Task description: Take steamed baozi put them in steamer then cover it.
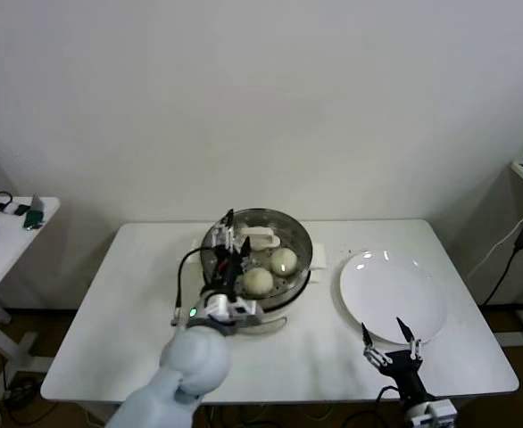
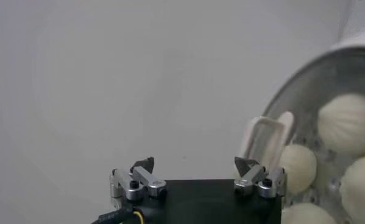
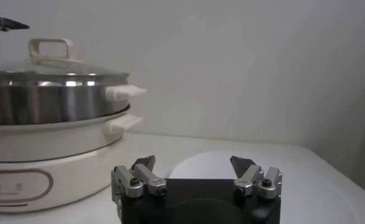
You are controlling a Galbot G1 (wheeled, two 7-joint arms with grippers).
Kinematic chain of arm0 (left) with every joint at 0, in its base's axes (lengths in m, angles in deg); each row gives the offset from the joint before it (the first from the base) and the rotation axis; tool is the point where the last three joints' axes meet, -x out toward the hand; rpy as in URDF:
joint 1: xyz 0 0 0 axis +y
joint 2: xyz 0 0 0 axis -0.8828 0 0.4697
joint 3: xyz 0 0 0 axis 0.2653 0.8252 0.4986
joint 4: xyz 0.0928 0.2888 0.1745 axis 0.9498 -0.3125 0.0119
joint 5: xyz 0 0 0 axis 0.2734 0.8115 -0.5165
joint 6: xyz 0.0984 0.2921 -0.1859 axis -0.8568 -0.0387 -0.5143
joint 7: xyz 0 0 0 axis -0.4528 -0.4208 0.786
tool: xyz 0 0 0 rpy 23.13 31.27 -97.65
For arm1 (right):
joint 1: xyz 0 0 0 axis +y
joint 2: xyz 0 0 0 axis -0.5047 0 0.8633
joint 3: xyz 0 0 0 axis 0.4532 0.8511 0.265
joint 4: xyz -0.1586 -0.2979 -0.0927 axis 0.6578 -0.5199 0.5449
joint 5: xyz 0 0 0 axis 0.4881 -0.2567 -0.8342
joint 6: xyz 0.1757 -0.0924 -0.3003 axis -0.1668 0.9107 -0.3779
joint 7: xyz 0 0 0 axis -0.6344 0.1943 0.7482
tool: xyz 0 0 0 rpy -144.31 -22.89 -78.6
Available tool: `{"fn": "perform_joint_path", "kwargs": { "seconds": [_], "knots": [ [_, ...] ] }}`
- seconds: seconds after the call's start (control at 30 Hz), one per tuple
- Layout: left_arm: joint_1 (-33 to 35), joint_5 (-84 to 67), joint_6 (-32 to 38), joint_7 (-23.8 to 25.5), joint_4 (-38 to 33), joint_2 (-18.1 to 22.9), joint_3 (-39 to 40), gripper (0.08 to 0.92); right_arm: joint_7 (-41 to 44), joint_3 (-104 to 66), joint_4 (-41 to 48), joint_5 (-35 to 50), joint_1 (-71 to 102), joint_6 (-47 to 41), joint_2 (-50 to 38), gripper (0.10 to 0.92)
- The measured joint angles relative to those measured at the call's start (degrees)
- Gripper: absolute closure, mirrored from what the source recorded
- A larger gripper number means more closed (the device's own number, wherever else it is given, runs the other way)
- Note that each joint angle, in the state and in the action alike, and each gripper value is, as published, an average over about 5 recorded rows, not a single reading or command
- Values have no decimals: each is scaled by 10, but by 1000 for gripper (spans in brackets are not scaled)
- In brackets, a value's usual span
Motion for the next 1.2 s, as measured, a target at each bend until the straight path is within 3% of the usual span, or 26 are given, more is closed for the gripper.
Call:
{"fn": "perform_joint_path", "kwargs": {
  "seconds": [0.23,0.57,1.2],
  "knots": [
    [89,-234,102,-61,-37,-4,-126,177,-10,3,-2,3,-4,6,2,203],
    [223,-515,236,-68,-18,14,-289,177,-16,0,9,5,-4,17,-2,203],
    [334,-673,396,-45,78,57,-348,177,-17,-1,28,13,-7,26,-3,203]
  ]
}}
